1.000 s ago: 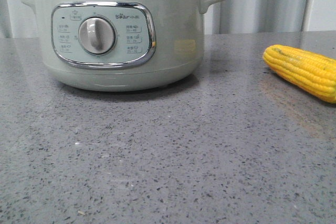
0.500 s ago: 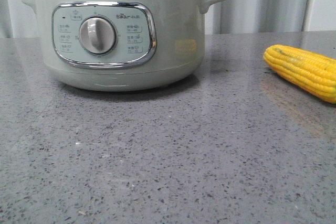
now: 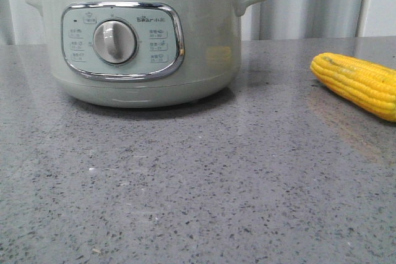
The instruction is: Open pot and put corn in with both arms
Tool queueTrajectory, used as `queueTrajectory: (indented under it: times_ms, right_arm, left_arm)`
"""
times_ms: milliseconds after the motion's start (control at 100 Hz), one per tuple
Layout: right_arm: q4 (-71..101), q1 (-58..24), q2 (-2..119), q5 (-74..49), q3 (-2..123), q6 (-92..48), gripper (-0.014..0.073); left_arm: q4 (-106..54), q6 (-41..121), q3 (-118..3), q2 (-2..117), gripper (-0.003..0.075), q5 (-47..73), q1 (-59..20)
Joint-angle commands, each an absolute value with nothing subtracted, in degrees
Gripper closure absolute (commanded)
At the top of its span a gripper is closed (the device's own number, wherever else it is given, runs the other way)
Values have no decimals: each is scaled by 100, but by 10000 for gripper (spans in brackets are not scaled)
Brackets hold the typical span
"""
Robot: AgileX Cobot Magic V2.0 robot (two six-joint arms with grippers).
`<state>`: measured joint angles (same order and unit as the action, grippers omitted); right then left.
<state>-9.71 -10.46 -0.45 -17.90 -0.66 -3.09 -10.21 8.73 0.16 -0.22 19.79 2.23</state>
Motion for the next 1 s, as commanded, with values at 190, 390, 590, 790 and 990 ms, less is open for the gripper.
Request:
queueTrajectory:
  times_ms: [190, 390, 590, 790, 990]
  right_arm:
    - [-1047, -1004, -172, -1701, -182, -339, 667]
    - [-1188, -1004, -172, -1264, -182, -339, 667]
    - [-1030, -1004, -172, 471, -182, -326, 667]
    - [184, -1004, -172, 1417, -182, -300, 667]
    - [1888, -1004, -172, 1132, -170, -300, 667]
  left_arm:
    - [-1117, 815, 51, -215, 741, 1856, 223]
    - [-1117, 815, 51, -215, 741, 1856, 223]
    - [-1117, 815, 51, -215, 741, 1818, 223]
    - [-3318, 804, 51, -215, 741, 1000, 223]
    - [-5141, 804, 51, -215, 741, 361, 223]
